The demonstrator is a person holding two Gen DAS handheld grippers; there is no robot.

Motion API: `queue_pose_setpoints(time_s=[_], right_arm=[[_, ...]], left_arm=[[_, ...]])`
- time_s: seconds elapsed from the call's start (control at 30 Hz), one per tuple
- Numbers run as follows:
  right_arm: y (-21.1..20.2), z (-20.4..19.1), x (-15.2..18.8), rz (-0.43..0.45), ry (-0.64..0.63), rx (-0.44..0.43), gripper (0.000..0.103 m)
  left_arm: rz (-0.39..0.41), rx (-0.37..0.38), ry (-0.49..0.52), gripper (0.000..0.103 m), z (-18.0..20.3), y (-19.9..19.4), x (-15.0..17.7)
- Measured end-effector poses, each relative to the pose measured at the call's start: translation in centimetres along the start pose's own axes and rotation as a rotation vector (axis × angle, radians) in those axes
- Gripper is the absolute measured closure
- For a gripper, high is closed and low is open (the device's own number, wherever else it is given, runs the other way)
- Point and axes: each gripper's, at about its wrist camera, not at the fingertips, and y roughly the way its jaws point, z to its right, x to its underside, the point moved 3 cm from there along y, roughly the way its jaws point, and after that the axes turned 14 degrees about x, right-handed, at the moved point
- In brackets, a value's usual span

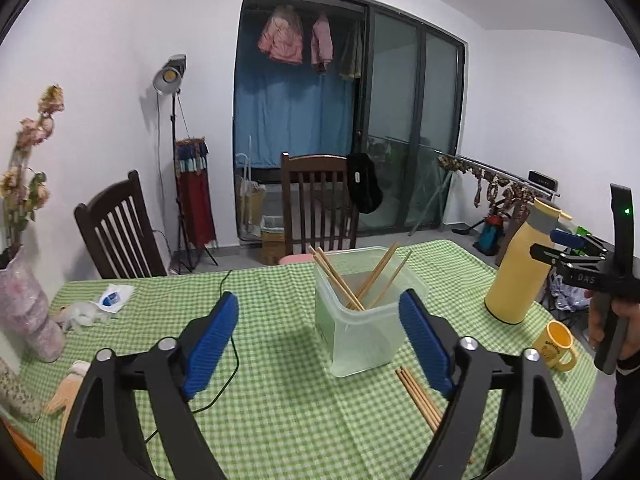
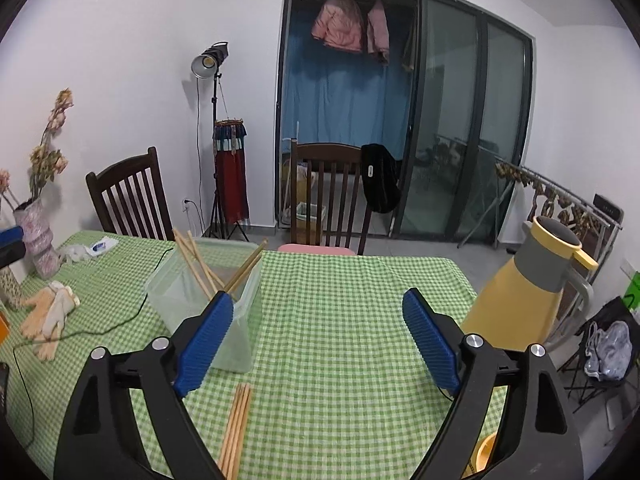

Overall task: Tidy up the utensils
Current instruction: 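Withdraw both open tools from the container toward the remaining chopsticks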

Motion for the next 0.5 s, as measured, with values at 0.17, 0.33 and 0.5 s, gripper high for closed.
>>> queue_pose_setpoints(time_s=[0.17, 0.33, 0.5], right_arm=[[-2.1, -0.4, 3.5, 0.044, -0.033, -0.009, 0.017], [-3.7, -0.9, 8.2, 0.043, -0.027, -0.019, 0.017], [-5.6, -1.8, 13.8, 0.032, -0.017, -0.033, 0.017]], left_arm=[[0.065, -0.048, 0.078, 0.014, 3.3, -1.5, 3.6], [0.080, -0.094, 0.101, 0.012, 6.1, -2.1, 8.2], [0.066, -0.115, 0.071, 0.011, 8.5, -2.5, 14.3]])
